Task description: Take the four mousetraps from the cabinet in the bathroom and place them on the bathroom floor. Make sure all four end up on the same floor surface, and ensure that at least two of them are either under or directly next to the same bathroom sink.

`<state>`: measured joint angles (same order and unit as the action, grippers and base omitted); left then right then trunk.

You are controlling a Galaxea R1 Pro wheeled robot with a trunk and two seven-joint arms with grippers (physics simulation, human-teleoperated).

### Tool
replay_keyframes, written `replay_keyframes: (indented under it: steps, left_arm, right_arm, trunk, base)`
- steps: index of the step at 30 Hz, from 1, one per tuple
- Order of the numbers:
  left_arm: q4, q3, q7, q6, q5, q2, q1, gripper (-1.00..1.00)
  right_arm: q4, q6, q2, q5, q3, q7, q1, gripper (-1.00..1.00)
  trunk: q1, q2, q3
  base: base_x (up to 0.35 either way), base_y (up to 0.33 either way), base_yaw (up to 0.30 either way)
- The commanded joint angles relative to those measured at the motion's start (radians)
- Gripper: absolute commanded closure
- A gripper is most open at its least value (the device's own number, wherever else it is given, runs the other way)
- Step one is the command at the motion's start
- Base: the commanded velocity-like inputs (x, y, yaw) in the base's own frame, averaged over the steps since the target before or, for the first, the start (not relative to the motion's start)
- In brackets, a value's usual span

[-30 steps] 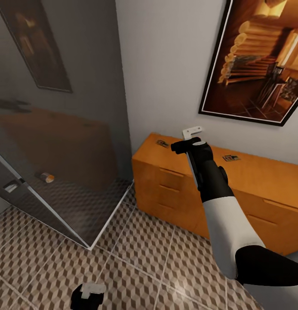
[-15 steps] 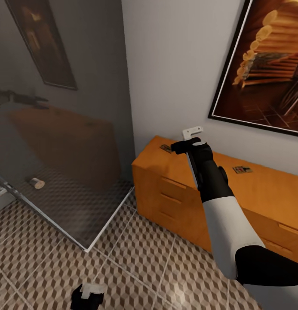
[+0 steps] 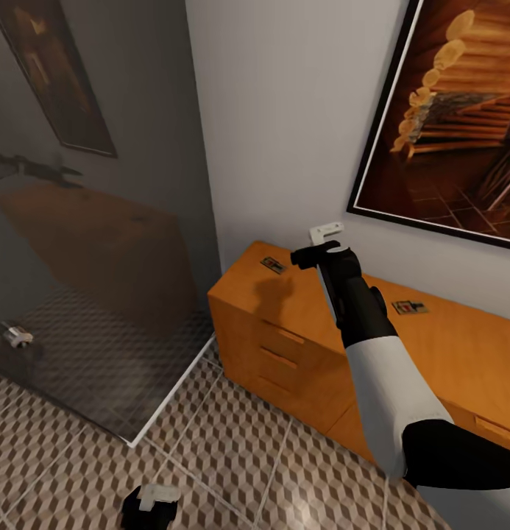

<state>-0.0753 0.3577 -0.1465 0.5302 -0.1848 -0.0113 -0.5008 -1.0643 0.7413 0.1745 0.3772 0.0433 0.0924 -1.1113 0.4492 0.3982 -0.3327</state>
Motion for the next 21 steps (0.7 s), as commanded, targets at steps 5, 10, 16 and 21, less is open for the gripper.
replay_keyframes:
  steps: [5,10,16,21]
  left_arm:
    - [-0.004,0.009,-0.002,0.007,-0.007,-0.001,-0.002,-1.0]
    - [-0.004,0.009,-0.002,0.007,-0.007,-0.001,-0.002,-1.0]
    - [-0.004,0.009,-0.002,0.007,-0.007,-0.001,-0.002,-1.0]
    - [-0.004,0.009,-0.002,0.007,-0.007,-0.001,-0.001,-1.0]
  right_arm:
    - [0.018,0.004,0.0,0.011,0.0,0.012,-0.001,-1.0]
    - [0.029,0.003,0.0,0.011,0.0,0.023,-0.001,-1.0]
    - [0.032,-0.012,0.0,0.011,0.0,0.055,-0.001,-1.0]
    - [0.033,-0.022,0.0,0.011,0.0,0.119,-0.001,-1.0]
  trunk:
    - [0.001,0.002,-0.002]
    - [0.001,0.002,-0.002]
    - [0.001,0.002,-0.002]
    - [0.001,0.002,-0.002]
  base:
    - [0.069,-0.059,0.001]
    - [0.014,-0.012,0.0]
    - [0.003,-0.003,0.0]
    - [0.0,0.0,0.0]
